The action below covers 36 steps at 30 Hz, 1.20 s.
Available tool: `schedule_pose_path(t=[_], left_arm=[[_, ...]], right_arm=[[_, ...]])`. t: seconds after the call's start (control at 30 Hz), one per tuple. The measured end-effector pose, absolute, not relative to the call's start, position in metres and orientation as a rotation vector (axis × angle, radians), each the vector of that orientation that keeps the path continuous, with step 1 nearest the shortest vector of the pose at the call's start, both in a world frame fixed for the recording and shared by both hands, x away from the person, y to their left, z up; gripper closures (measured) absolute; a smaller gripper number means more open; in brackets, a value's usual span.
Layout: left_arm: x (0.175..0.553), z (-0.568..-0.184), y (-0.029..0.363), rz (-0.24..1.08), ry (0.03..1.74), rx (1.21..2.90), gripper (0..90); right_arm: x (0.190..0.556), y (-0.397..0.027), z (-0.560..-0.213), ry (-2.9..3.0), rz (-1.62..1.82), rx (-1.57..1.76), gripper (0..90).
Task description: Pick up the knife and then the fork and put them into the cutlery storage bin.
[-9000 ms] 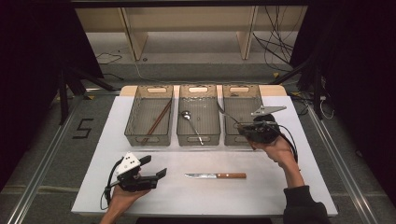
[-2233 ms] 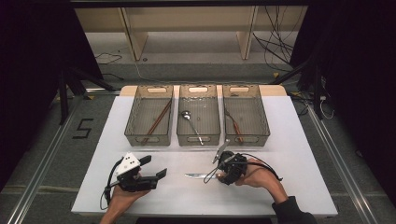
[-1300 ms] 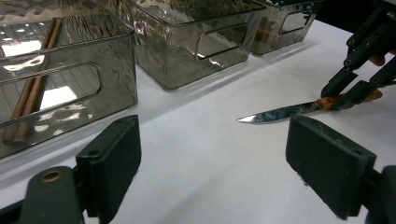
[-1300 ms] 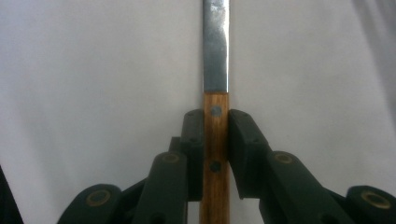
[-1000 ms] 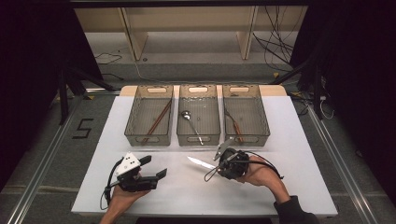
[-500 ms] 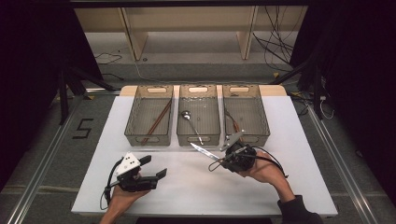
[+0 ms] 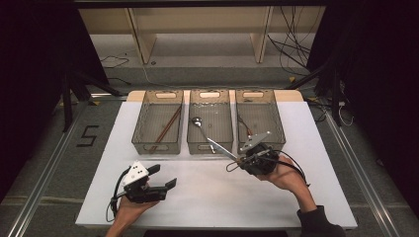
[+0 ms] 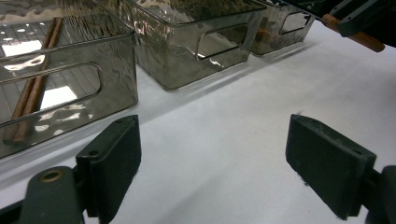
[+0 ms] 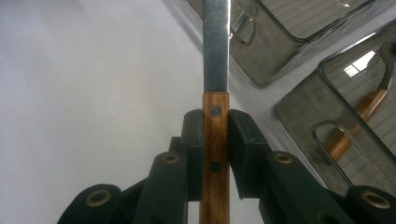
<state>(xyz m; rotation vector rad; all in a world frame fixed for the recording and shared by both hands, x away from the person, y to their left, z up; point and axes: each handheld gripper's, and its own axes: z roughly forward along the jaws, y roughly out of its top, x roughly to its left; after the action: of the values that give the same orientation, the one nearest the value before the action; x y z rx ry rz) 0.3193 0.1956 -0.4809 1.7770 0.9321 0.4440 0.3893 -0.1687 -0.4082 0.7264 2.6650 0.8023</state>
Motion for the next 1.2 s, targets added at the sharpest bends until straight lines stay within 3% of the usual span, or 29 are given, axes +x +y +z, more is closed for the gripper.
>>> schedule_pose_path(t=[0.43, 1.2], left_arm=[[0.319, -0.481, 0.196, 0.449, 0.933, 1.779, 18.0], [0.320, -0.481, 0.196, 0.450, 0.932, 1.774, 18.0]], right_arm=[[0.398, -0.182, -0.394, 2.594, 0.873, 0.797, 77.3], [0.454, -0.207, -0.370, 2.384, 0.953, 1.101, 77.3]])
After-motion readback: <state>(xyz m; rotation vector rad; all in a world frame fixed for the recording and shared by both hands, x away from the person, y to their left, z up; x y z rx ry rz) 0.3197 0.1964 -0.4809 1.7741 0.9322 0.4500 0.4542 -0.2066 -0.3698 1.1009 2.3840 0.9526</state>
